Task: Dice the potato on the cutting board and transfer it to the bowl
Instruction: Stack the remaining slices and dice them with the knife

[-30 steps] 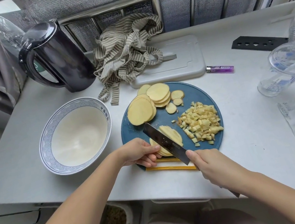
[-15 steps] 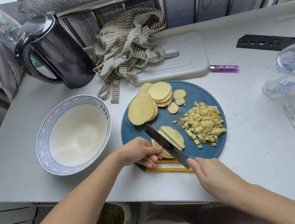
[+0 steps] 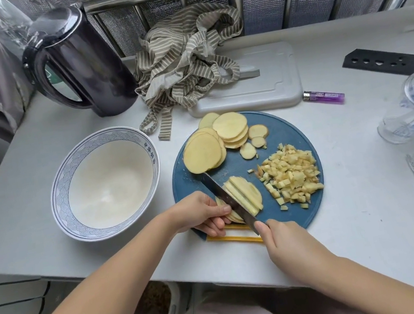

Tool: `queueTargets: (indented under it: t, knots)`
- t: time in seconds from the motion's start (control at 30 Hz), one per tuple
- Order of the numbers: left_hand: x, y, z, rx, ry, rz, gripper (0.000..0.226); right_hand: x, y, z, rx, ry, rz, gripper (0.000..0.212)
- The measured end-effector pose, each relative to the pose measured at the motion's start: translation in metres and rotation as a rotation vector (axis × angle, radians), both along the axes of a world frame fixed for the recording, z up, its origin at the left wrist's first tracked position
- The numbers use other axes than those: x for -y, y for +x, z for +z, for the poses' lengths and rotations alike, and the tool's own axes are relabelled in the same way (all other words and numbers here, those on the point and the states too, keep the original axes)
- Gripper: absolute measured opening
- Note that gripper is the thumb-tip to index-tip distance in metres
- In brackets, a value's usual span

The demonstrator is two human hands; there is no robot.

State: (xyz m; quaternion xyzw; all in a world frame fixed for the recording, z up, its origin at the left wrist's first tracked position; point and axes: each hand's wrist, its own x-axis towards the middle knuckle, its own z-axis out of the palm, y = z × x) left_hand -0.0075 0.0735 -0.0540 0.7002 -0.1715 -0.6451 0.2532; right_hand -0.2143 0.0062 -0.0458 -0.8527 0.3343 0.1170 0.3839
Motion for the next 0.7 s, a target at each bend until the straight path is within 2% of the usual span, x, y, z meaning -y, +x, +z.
queueTargets:
  t: [0.23, 0.7]
  knots:
    - [-0.002, -0.004, 0.001, 0.01, -0.019, 0.031, 0.025, 0.002, 0.009, -0.008, 0.004, -0.013, -0.005, 0.045]
    - [-0.004, -0.006, 0.001, 0.02, -0.027, 0.054, 0.025, 0.018, -0.018, 0.03, 0.08, 0.186, -0.094, 0.045]
